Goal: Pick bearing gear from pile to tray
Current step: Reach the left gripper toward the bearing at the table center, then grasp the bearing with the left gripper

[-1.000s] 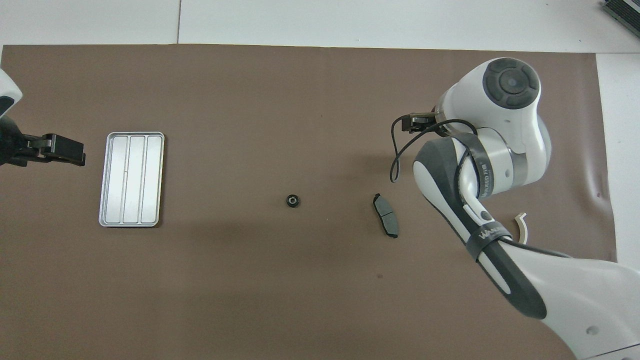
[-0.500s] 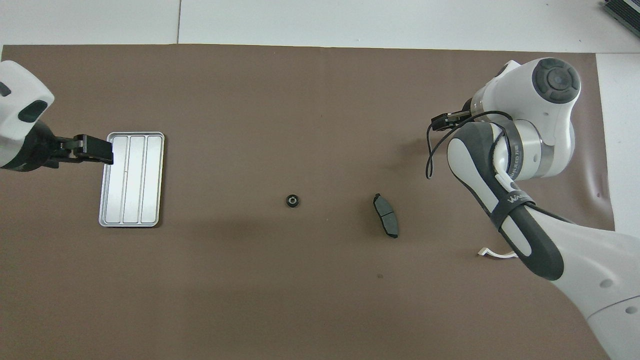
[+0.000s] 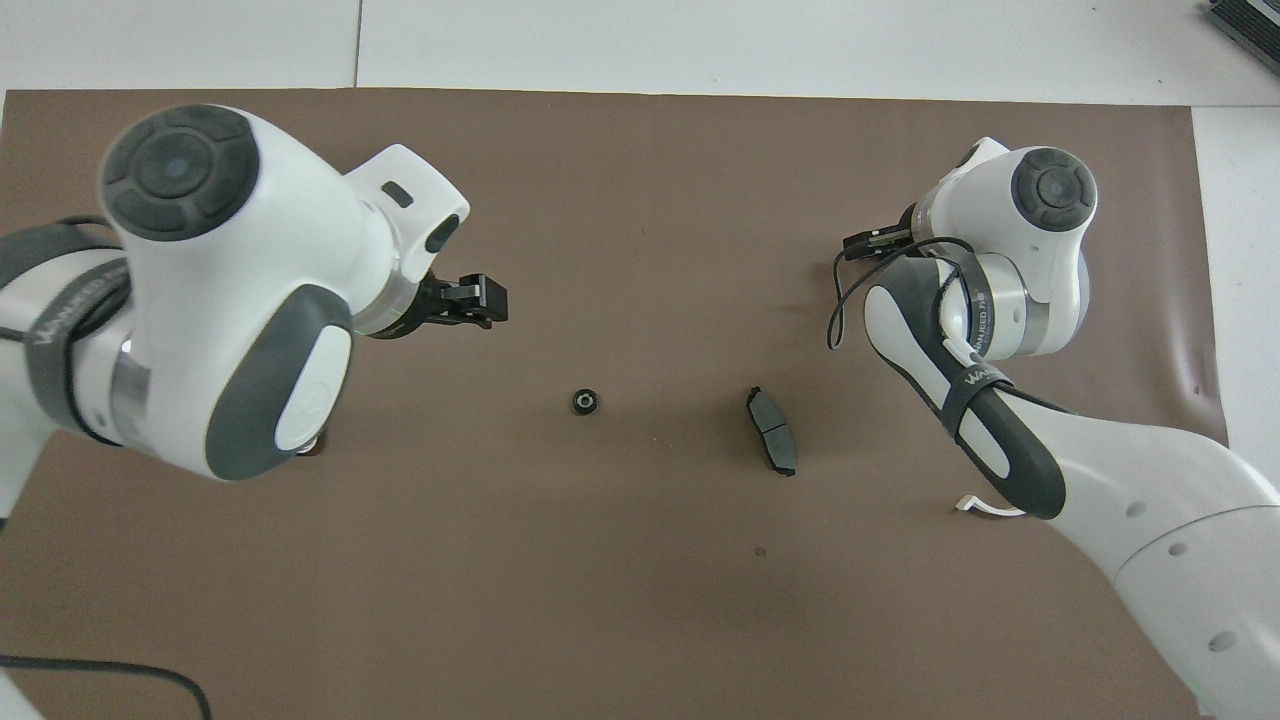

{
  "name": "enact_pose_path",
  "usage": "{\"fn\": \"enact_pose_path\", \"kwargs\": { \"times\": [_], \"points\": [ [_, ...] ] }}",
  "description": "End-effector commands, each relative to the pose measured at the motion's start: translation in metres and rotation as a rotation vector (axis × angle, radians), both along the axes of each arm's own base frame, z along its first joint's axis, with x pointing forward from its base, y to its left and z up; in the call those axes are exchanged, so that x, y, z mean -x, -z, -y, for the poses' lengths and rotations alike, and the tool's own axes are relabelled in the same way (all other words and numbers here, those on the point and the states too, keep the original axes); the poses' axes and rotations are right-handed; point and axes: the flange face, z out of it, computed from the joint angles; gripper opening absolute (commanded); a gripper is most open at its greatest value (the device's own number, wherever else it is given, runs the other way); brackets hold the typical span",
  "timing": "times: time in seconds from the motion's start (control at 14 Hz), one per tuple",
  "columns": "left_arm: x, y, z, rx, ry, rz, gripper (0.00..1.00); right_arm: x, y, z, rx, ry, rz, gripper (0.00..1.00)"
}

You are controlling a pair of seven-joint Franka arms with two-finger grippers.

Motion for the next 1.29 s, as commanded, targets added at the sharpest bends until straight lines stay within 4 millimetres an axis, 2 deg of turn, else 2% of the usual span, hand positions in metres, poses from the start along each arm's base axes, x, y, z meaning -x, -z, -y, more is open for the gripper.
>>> {"fn": "enact_pose_path", "kwargs": {
  "times": [0.0, 0.14, 0.21, 0.36, 0.5, 0.57, 0.79, 0.93, 1.0, 1.07, 1.21],
  "points": [
    [0.001, 0.026, 0.048, -0.004, -0.013, -0.020, 1.00, -0.004, -0.001, -0.001, -0.017, -0.026, 0.011, 0.88],
    [-0.002, 0.057, 0.086, -0.019, -0.043, -0.046, 1.00, -0.002, 0.003, -0.002, -0.016, -0.029, 0.005, 0.74],
    [-0.008, 0.076, 0.091, -0.024, -0.048, -0.051, 1.00, -0.002, 0.003, -0.002, -0.017, -0.028, 0.005, 0.70],
    [-0.019, 0.106, 0.103, 0.006, -0.050, 0.008, 1.00, -0.001, 0.004, -0.002, -0.015, -0.029, -0.006, 0.69],
    [-0.026, 0.137, 0.107, 0.007, -0.054, 0.017, 1.00, 0.000, 0.006, 0.001, -0.014, -0.025, -0.014, 0.69],
    [-0.029, 0.143, 0.106, 0.021, -0.057, 0.040, 1.00, 0.000, 0.006, 0.001, -0.014, -0.025, -0.015, 0.69],
    [-0.010, 0.188, 0.094, 0.000, -0.044, 0.043, 1.00, 0.000, 0.007, 0.002, -0.014, -0.024, -0.017, 0.60],
    [0.004, 0.198, 0.090, -0.016, -0.039, 0.019, 1.00, 0.000, 0.007, 0.002, -0.014, -0.024, -0.017, 0.58],
    [0.013, 0.200, 0.094, -0.023, -0.026, 0.011, 1.00, 0.000, 0.007, 0.002, -0.014, -0.024, -0.017, 0.55],
    [0.018, 0.204, 0.093, -0.030, -0.022, 0.001, 1.00, 0.000, 0.007, 0.002, -0.014, -0.025, -0.017, 0.51],
    [0.023, 0.206, 0.092, -0.039, -0.023, -0.014, 1.00, 0.000, 0.007, 0.002, -0.014, -0.025, -0.017, 0.33]
  ]
}}
